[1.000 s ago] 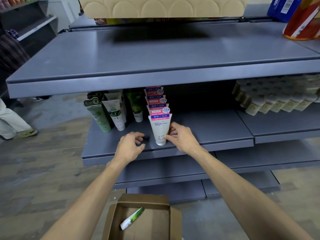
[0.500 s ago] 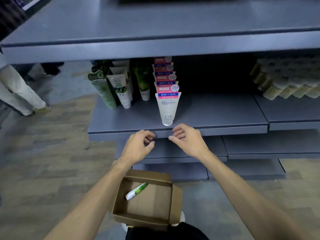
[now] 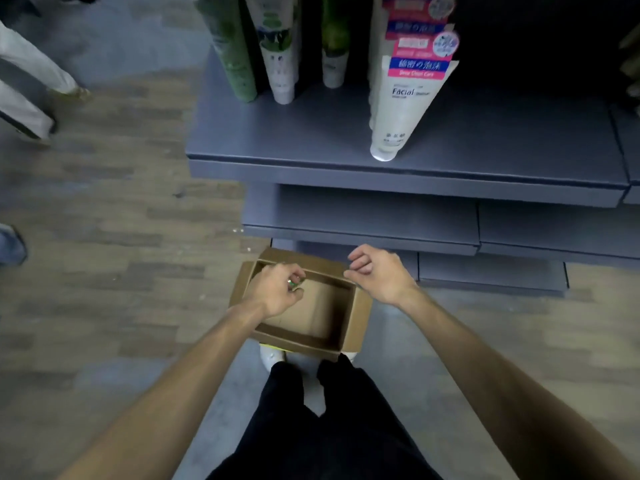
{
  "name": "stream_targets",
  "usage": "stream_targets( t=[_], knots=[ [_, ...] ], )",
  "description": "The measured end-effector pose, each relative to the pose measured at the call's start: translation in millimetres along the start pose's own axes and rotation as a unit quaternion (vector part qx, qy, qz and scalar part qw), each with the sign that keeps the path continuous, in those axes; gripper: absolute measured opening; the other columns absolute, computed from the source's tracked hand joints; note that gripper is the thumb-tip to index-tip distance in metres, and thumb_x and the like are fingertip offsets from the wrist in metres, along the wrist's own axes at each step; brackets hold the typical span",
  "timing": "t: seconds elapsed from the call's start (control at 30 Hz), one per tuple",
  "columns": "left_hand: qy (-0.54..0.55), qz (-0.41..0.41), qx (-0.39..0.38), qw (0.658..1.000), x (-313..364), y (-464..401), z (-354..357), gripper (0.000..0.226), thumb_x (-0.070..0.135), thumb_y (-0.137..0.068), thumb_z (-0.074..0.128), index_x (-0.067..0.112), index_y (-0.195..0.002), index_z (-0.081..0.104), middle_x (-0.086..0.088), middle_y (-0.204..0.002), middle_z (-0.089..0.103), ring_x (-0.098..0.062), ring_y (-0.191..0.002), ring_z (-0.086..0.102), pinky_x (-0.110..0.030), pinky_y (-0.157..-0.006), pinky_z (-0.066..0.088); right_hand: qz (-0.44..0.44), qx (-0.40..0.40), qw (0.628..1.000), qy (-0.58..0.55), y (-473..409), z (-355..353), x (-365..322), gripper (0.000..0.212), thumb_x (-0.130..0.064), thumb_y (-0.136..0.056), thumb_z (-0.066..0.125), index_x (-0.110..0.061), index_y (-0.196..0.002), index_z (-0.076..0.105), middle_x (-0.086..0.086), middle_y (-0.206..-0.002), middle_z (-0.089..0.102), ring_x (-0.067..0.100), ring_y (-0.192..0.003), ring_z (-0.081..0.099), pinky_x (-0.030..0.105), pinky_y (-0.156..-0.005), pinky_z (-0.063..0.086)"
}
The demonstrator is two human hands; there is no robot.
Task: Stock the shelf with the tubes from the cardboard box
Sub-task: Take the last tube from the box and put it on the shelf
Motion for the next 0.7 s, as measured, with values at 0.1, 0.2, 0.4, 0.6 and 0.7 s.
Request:
stream_targets(
  t=[0.1, 0.2, 0.4, 0.6, 0.7],
  knots=[
    [-0.004, -0.019, -0.027, 0.999, -24, -1, 5, 0.026, 0.021, -0.078, 0.072, 0.024, -0.104, 0.070, 0.012, -0.087, 0.064, -0.016, -0.082, 0.068, -0.033, -0.086, 0.054, 0.015, -0.007, 1.000, 0.023, 0, 19, 1, 0.027, -0.024, -0.086, 0.073, -0.016, -0.110, 0.066, -0.002, -0.099, 0.071, 0.011, -0.083, 0.067, -0.004, -0.066, 0.039],
    [-0.006, -0.039, -0.057, 0.998, -45, -4, 14, 0.025, 0.023, -0.079, 0.073, 0.026, -0.103, 0.069, 0.011, -0.090, 0.063, -0.016, -0.086, 0.067, -0.032, -0.088, 0.053, 0.026, -0.007, 0.999, 0.028, -4, 39, 6, 0.026, -0.023, -0.086, 0.073, -0.015, -0.110, 0.065, -0.004, -0.096, 0.068, 0.003, -0.075, 0.063, -0.006, -0.066, 0.038],
    [-0.067, -0.094, -0.178, 0.977, -121, -26, 79, 0.030, 0.031, -0.083, 0.070, 0.026, -0.112, 0.066, 0.003, -0.109, 0.064, -0.018, -0.102, 0.062, -0.027, -0.090, 0.051, 0.005, -0.061, 0.990, 0.126, -51, 114, 60, 0.020, -0.022, -0.089, 0.067, -0.015, -0.107, 0.063, -0.006, -0.093, 0.069, 0.012, -0.089, 0.066, 0.022, -0.082, 0.052],
    [-0.146, -0.146, -0.164, 0.965, -192, -71, 133, 0.045, 0.032, -0.086, 0.067, 0.020, -0.129, 0.057, -0.006, -0.129, 0.057, -0.024, -0.118, 0.056, -0.030, -0.095, 0.049, 0.001, -0.150, 0.975, 0.164, -100, 183, 120, 0.018, -0.026, -0.084, 0.061, -0.038, -0.085, 0.047, -0.007, -0.095, 0.055, 0.018, -0.094, 0.061, 0.034, -0.082, 0.054],
    [-0.203, -0.147, -0.158, 0.955, -214, -99, 152, 0.052, 0.041, -0.088, 0.064, 0.020, -0.133, 0.051, -0.008, -0.132, 0.054, -0.026, -0.117, 0.057, -0.035, -0.097, 0.050, -0.001, -0.174, 0.966, 0.190, -113, 210, 146, 0.020, -0.029, -0.087, 0.063, -0.029, -0.105, 0.054, -0.003, -0.109, 0.060, 0.020, -0.104, 0.061, 0.039, -0.091, 0.053]
  ],
)
Point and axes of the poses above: each hand's wrist, its own y-axis away from the middle knuckle, its own z-axis out of the palm, x = y × z, the point moved 4 cm from there along -y, towards the middle knuckle
